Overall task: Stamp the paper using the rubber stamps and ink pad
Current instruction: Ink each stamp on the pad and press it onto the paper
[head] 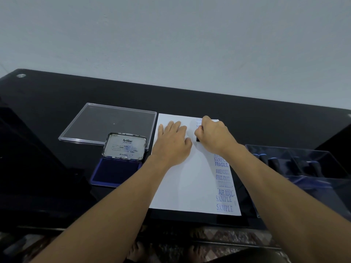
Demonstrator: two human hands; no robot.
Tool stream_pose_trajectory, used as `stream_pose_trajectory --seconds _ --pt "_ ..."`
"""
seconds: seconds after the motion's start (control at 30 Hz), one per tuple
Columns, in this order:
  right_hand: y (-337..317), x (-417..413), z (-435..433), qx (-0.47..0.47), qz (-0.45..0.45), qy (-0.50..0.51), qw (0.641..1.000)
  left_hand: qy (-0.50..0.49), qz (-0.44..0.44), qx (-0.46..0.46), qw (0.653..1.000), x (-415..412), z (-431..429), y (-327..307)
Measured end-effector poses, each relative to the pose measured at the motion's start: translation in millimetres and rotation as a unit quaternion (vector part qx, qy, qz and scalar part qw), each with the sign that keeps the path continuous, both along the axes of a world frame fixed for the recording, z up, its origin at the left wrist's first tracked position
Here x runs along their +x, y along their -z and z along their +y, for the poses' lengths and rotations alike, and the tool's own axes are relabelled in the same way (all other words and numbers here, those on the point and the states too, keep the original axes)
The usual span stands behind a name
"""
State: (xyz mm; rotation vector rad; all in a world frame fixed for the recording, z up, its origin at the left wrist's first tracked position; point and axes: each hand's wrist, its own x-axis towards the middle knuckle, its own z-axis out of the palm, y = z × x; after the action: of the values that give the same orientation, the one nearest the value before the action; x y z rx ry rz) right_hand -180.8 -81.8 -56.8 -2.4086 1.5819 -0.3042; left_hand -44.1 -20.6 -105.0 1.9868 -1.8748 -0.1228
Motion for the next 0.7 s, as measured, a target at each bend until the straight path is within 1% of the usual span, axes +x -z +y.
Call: stream_pose_trajectory --seconds 0.43,0.7 --pt "2.0 0.5 2.6 0.003 -0.003 0.017 1.000 0.007 0.004 0.005 1.000 1.2 -0.3 0.3" --pt "3.3 1.7 4.6 0.013 -0.005 0.033 0.999 0.003 0.002 -0.009 1.000 0.7 -0.6 1.5"
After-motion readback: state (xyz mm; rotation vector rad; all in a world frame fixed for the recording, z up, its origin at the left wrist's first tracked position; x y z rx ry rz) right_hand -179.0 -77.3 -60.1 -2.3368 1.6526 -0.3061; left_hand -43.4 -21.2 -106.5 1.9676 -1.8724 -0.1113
